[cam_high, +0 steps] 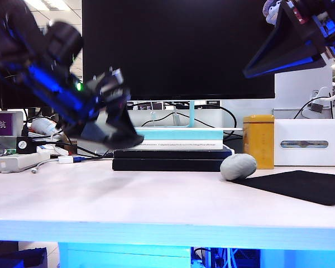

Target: Place the black mouse on the black mouse pad.

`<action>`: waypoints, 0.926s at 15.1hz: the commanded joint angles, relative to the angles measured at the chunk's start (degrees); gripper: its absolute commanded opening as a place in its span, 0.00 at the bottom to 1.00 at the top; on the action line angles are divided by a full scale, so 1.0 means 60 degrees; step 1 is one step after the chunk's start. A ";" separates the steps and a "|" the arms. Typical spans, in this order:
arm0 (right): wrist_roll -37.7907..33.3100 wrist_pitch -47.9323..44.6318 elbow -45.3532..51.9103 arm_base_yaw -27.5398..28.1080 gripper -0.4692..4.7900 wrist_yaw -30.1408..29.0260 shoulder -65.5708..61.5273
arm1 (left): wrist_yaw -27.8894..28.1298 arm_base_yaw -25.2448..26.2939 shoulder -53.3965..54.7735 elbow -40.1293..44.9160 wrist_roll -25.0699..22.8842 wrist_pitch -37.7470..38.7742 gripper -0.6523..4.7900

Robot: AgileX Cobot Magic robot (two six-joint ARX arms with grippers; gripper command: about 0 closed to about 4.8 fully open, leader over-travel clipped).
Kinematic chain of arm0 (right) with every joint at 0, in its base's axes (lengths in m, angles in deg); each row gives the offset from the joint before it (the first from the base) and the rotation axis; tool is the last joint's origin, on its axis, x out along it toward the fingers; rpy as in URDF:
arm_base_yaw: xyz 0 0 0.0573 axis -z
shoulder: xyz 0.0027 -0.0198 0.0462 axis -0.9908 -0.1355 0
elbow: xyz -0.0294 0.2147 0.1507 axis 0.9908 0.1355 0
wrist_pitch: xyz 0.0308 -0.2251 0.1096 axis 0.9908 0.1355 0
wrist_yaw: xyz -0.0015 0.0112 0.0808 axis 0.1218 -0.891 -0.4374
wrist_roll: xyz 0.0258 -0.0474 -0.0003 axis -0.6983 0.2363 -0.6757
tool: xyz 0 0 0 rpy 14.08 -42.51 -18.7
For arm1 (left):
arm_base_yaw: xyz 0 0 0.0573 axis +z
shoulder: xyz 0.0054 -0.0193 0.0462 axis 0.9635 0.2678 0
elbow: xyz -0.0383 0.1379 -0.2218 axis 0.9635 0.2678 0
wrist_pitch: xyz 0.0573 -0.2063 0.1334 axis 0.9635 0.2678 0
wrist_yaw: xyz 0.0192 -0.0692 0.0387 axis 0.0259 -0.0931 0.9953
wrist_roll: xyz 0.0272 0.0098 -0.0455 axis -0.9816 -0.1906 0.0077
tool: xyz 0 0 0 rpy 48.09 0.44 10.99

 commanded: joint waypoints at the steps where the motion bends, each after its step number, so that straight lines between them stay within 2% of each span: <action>1: 0.0091 0.0353 -0.0058 0.0007 0.08 0.1071 0.0255 | -0.0146 -0.0743 -0.0495 -0.0036 -0.0029 0.0131 0.20; 2: 0.0117 0.0594 -0.0058 0.0011 0.08 0.1497 0.0463 | -0.0138 -0.1009 -0.0554 -0.0036 -0.0022 0.0084 0.17; 3: 0.0189 0.1111 -0.0058 0.0011 0.08 0.2335 0.0987 | -0.0138 -0.1596 -0.0550 -0.0062 0.0022 0.0015 0.14; 6: 0.0313 0.2208 -0.0058 0.0011 0.08 0.3085 0.2280 | 0.0175 -0.2532 -0.0546 -0.0087 0.0058 -0.0335 0.11; 9: 0.0248 0.3238 -0.0058 0.0015 0.08 0.3905 0.3541 | 0.0175 -0.3078 -0.0474 -0.0328 0.0317 -0.0940 0.11; 14: 0.0237 0.4189 -0.0058 0.0018 0.08 0.4248 0.4707 | -0.0353 -0.3792 0.0630 -0.1931 0.0557 -0.0284 0.11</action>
